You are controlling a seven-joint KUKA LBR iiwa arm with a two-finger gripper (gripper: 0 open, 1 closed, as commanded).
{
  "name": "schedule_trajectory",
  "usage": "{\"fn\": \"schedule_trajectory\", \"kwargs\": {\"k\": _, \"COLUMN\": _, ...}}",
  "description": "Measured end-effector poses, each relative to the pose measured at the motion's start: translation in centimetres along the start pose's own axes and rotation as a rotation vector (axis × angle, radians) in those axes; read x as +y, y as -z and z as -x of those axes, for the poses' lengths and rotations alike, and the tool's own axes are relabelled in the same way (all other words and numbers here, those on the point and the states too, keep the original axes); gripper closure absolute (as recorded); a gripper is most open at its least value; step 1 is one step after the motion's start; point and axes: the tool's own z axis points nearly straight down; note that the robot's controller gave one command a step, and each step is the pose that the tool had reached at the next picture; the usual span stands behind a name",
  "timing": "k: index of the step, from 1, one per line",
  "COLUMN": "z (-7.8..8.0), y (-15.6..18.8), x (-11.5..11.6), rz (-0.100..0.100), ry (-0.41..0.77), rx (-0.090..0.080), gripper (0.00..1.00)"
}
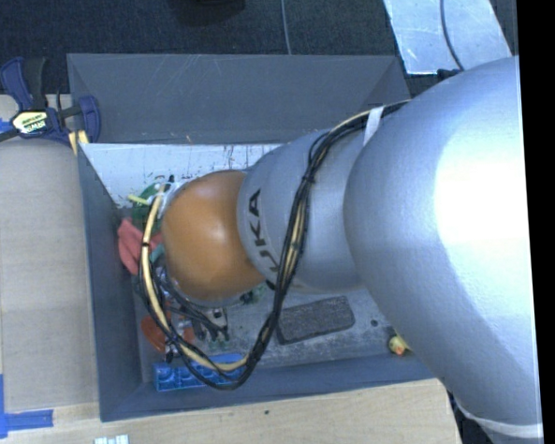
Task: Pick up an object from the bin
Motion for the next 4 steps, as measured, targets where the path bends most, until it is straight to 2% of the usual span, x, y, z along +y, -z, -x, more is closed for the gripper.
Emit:
{"fn": "schedule_trajectory", "kwargs": {"k": 1, "z": 1.0, "y": -1.6, "x": 0.6, "rz": 0.003, "ry": 0.063, "rx": -0.019, "gripper": 0.0}}
{"fn": "schedule_trajectory", "kwargs": {"k": 2, "z": 0.0, "y": 6.6, "x": -0.4, "rz": -0.001, "ry": 0.104, "rx": 0.002, "gripper": 0.0}}
{"fn": "schedule_trajectory", "kwargs": {"k": 3, "z": 1.1, "y": 9.9, "x": -0.4, "rz": 0.002, "ry": 0.081, "rx": -0.014, "gripper": 0.0}}
{"fn": "schedule_trajectory", "kwargs": {"k": 4, "z": 1.5, "y": 6.0, "x": -0.7, "rz": 0.002, "ry": 0.209, "rx": -0.018, "gripper": 0.0}}
